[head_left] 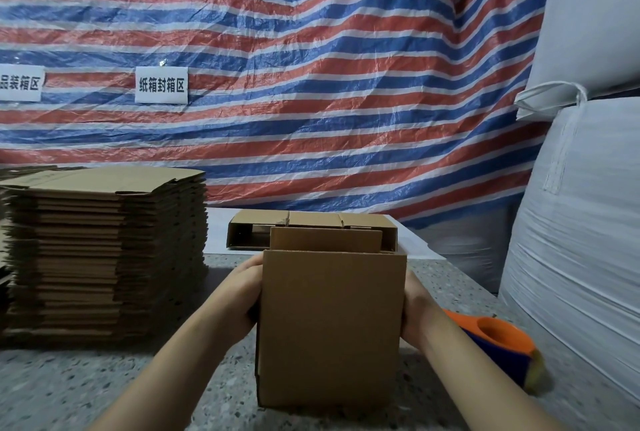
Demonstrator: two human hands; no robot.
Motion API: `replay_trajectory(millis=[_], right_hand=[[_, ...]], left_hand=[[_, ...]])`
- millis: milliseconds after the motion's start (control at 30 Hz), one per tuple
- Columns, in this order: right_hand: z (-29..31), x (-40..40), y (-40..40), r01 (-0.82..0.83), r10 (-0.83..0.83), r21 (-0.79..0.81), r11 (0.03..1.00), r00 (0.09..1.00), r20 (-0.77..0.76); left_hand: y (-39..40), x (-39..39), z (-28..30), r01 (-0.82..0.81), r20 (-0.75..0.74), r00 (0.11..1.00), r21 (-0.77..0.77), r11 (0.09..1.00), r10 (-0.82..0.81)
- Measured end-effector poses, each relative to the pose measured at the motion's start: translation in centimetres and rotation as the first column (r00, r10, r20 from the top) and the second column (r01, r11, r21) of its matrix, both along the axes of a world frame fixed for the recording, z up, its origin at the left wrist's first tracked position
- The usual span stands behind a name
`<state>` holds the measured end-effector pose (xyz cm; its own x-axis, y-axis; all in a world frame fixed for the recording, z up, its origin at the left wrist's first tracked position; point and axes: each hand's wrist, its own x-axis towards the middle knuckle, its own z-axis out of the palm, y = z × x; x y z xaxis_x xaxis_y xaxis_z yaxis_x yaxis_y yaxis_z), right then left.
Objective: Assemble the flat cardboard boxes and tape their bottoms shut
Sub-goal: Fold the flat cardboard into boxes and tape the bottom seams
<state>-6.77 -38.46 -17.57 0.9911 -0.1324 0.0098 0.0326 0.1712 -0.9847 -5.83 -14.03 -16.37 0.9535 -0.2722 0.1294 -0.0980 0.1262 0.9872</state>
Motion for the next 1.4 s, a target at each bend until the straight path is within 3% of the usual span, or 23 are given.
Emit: replay_trajectory(millis=[167, 300, 400, 600, 800, 967, 1100, 1200, 1400], right_hand=[[0.0, -0.3, -0.2, -0.003, 0.003, -0.003, 1.0, 1.0, 0.0], [-0.1, 0.0, 0.0, 0.017, -0.017, 0.025, 1.0, 1.0, -0.019], [-0.2, 0.2, -0.1, 0.029, -0.029, 0.002, 1.0, 0.999, -0.017], [-0.2, 1.0, -0.1, 0.051, -0.055, -0.084, 0.995, 0.997, -0.049], [-0.3, 0.7, -0.2, 0.0, 0.002, 0.055, 0.998, 0.999, -0.035], [-0.2, -0.3, -0.3, -0.09, 0.086, 0.114, 0.989, 0.995, 0.043], [-0.2, -0.7, -0.1, -0.13, 0.12, 0.145, 0.981, 0.99, 0.074], [-0.5, -1.2, -0.5, -0.176, 0.159, 0.11, 0.978, 0.976, 0.149], [-0.1, -1.9, -1.1, -0.269, 0.261, 0.031, 0.963, 0.953, 0.155]], left_hand=[[0.2, -0.5, 0.3, 0.035, 0.045, 0.998, 0.001, 0.999, -0.035], [0.0, -0.7, 0.0, -0.03, 0.075, 0.997, 0.043, 0.999, 0.027], [-0.1, -0.9, 0.0, -0.065, 0.007, 0.998, 0.017, 0.998, 0.064], [0.9, -2.1, -0.1, 0.22, 0.08, 0.972, 0.026, 0.975, -0.221], [0.9, -2.4, -0.3, 0.18, 0.042, 0.983, -0.044, 0.983, -0.179], [0.1, -2.0, -0.2, -0.044, 0.028, 0.999, -0.027, 0.999, 0.045], [-0.1, -2.0, -0.4, -0.1, 0.033, 0.994, -0.086, 0.991, 0.103], [-0.1, -1.9, -0.4, -0.101, 0.035, 0.994, -0.093, 0.991, 0.105], [-0.2, -1.6, -0.2, -0.105, 0.019, 0.994, -0.132, 0.986, 0.108]])
